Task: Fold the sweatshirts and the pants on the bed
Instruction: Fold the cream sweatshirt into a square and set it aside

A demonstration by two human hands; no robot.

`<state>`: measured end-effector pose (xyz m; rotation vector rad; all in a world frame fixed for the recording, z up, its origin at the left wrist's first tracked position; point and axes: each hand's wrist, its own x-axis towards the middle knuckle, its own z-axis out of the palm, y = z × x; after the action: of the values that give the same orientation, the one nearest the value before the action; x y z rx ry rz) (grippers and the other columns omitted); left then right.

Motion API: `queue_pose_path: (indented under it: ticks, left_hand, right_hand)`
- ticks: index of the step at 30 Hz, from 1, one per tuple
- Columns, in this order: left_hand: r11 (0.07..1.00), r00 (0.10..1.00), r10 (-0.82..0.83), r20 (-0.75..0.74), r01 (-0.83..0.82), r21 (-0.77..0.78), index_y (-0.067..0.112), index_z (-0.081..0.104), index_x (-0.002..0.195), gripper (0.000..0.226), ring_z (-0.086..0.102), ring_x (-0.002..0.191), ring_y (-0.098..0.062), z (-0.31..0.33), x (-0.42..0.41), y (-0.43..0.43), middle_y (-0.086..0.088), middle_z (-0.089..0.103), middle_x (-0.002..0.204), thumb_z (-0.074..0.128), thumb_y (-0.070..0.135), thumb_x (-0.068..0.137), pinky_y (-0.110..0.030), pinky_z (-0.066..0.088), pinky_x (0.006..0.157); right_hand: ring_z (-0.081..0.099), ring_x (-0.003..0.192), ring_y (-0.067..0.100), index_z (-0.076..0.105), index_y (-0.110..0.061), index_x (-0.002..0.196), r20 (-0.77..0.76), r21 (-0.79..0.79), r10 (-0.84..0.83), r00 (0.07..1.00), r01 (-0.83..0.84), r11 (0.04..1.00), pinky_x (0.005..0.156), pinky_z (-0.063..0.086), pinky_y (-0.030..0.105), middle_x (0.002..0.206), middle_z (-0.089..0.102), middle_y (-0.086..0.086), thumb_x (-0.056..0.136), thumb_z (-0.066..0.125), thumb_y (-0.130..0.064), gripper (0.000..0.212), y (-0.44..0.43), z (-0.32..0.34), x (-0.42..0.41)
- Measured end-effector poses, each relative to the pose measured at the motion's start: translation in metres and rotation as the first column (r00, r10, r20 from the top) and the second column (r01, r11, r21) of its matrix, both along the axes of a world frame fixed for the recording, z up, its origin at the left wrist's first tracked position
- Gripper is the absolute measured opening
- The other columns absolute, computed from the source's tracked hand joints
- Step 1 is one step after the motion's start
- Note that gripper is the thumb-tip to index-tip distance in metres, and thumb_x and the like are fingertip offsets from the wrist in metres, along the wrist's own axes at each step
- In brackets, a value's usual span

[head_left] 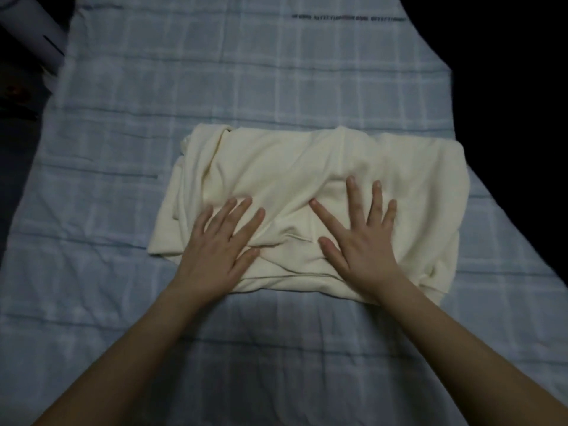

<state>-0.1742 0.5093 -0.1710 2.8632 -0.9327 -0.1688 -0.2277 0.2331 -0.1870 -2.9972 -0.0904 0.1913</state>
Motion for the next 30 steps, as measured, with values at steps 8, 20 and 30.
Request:
queue_pose_path:
  ticks: [8,20,30]
  left_hand:
    - [0.944,0.988,0.011,-0.155,-0.061,-0.323,0.023,0.046,0.145,0.051,0.039,0.139,-0.019,0.02,0.009,0.002,-0.003,0.043,0.152,0.038,0.041,0.098,-0.037,0.026,0.114]
    - [0.831,0.868,0.421,-0.263,-0.486,-0.271,0.011,0.074,0.087,0.028,0.066,0.093,-0.027,0.041,0.176,0.003,-0.012,0.071,0.091,0.062,0.037,0.088,-0.034,0.048,0.076]
    - [0.16,0.379,0.396,-0.836,-0.925,-0.344,-0.007,0.069,0.108,0.04,0.068,0.092,-0.021,0.002,0.212,0.053,-0.014,0.071,0.106,0.081,0.014,0.077,-0.032,0.055,0.088]
  right_hand:
    - [0.005,0.147,0.05,0.033,-0.042,0.151,0.018,0.059,-0.102,0.995,0.101,0.993,0.11,0.015,0.071,0.165,0.009,0.013,0.091,0.034,-0.056,0.062,0.011,0.03,0.003]
    - [0.009,0.151,0.036,0.031,-0.029,0.154,0.131,0.06,-0.061,0.989,0.054,0.997,0.117,0.006,0.062,0.161,0.028,0.002,0.099,0.037,-0.044,0.057,0.15,0.058,0.111]
    - [0.009,0.149,0.043,0.009,-0.046,0.154,-0.072,-0.091,-0.139,0.988,0.132,0.987,0.116,0.006,0.063,0.165,0.012,0.009,0.093,0.002,-0.062,0.064,0.164,0.034,0.104]
